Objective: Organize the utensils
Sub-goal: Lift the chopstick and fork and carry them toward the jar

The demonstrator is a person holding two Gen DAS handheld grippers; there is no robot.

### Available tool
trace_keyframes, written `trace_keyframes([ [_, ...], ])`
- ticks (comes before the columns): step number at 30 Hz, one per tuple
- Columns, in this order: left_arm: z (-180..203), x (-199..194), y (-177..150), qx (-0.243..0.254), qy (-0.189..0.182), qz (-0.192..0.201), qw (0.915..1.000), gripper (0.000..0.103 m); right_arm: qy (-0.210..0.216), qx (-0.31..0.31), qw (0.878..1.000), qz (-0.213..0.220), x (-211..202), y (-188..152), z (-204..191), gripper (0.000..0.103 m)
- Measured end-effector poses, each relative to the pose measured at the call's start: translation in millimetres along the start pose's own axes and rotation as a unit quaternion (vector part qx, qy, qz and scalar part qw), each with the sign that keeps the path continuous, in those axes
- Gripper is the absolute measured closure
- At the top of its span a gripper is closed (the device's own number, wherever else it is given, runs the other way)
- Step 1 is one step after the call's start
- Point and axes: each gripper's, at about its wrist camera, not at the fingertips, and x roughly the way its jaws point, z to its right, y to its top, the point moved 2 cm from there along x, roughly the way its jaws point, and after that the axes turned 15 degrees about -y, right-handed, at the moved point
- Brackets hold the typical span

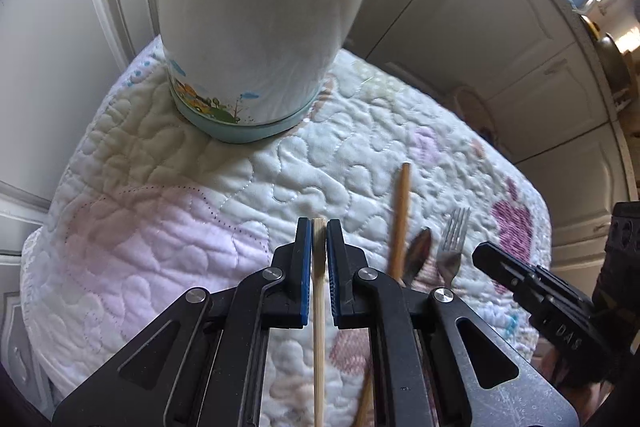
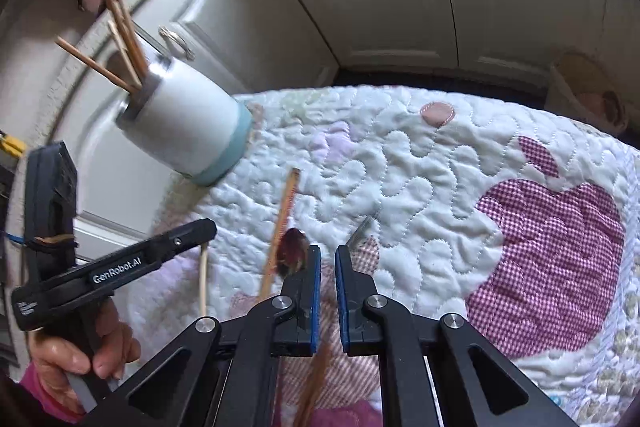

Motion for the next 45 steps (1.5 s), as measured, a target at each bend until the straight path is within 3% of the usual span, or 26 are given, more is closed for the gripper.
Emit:
trace_keyframes([
  [5,8,-22,-6,0.013,-0.006,0.012,0.9998,0.097,-0.025,-0.009,1.000,0.013,-14,-2,3,0.097],
  [9,5,-24,-7,0.002,-0.006,0.010,0.9999,0.097,-0.009,0.042,0.998,-0.034,5,1,14,0.094],
  [14,2,-28,-7,-0.003,-0.004,0.007,1.0000,0.097,-0.020,0.047,0.997,-0.051,25,10,9,0.073],
  [15,1,-29,-7,-0.004,-0.004,0.006,1.0000,0.097,-0.029,0.049,0.997,-0.057,31,12,9,0.073],
  [18,2,-30,-8,0.000,-0.001,0.004,1.0000,0.097,-0.039,0.041,0.996,-0.062,44,17,5,0.074],
  [19,3,-30,-8,0.002,0.000,0.004,1.0000,0.097,-0.047,0.029,0.997,-0.057,44,19,2,0.078],
  [20,3,-30,-8,0.000,-0.001,0.003,1.0000,0.097,-0.053,0.020,0.997,-0.060,44,19,0,0.090],
  [27,1,-40,-7,-0.003,-0.005,0.007,1.0000,0.097,-0.030,0.017,0.999,-0.009,2,6,5,0.093],
  [33,10,-66,-7,0.013,-0.015,0.021,0.9996,0.097,0.006,0.019,0.999,0.048,-63,-9,10,0.096],
  [45,38,-133,-8,0.051,-0.044,0.067,0.9955,0.097,0.023,-0.023,0.991,0.128,-141,-20,-22,0.099],
])
